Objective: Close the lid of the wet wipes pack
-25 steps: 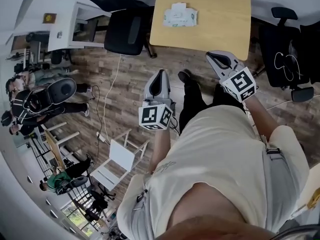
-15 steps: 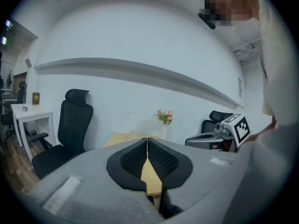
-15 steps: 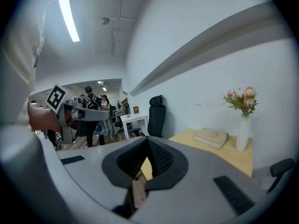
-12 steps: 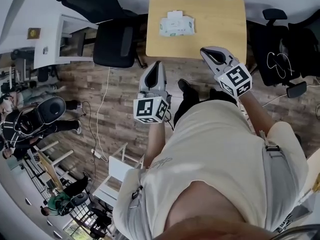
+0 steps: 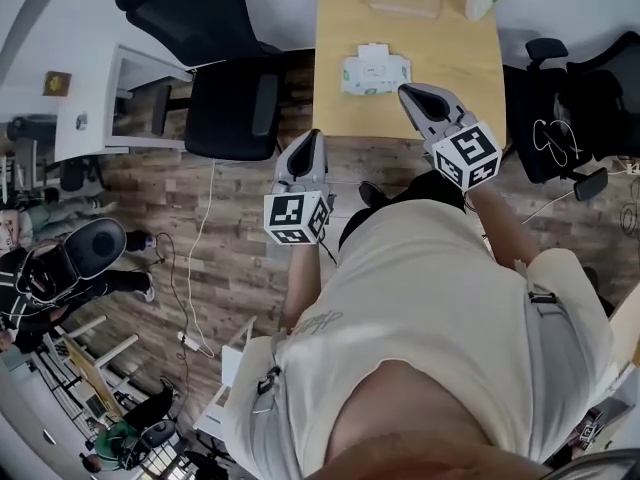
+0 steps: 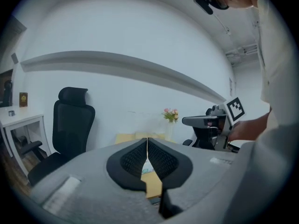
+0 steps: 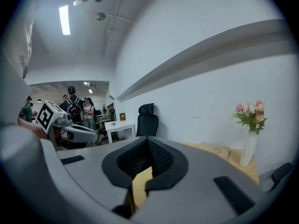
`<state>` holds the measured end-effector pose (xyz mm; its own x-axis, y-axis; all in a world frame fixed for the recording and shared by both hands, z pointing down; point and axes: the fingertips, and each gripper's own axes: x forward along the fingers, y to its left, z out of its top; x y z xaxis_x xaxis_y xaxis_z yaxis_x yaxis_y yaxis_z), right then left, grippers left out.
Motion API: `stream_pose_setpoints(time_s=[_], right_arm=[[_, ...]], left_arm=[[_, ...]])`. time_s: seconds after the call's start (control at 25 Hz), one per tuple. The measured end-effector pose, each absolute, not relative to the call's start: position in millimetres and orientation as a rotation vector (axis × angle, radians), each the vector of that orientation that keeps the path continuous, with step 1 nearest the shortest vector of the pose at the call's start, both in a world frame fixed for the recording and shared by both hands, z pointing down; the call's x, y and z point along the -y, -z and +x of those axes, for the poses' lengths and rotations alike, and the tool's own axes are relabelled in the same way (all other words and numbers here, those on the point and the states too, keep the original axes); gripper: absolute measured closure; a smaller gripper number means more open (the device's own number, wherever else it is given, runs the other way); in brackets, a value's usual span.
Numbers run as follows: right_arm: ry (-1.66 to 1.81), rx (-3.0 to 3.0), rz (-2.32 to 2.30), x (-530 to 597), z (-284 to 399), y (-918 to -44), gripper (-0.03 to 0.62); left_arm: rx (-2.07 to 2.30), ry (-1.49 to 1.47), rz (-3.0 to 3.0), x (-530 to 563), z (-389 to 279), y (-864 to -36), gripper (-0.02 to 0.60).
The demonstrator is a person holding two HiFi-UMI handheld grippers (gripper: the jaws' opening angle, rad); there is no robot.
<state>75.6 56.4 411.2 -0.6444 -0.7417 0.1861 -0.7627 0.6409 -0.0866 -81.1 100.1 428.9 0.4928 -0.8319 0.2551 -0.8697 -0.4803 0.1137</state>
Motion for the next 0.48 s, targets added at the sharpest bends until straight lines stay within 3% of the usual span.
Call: stream_pose_setpoints(time_s=[0.48], right_arm=[[-0.19,2.573,1.318,-20,76,-435,0.594]], left_arm=[[1.303,-0.239,2.527,-47,-83,-449,0.565]])
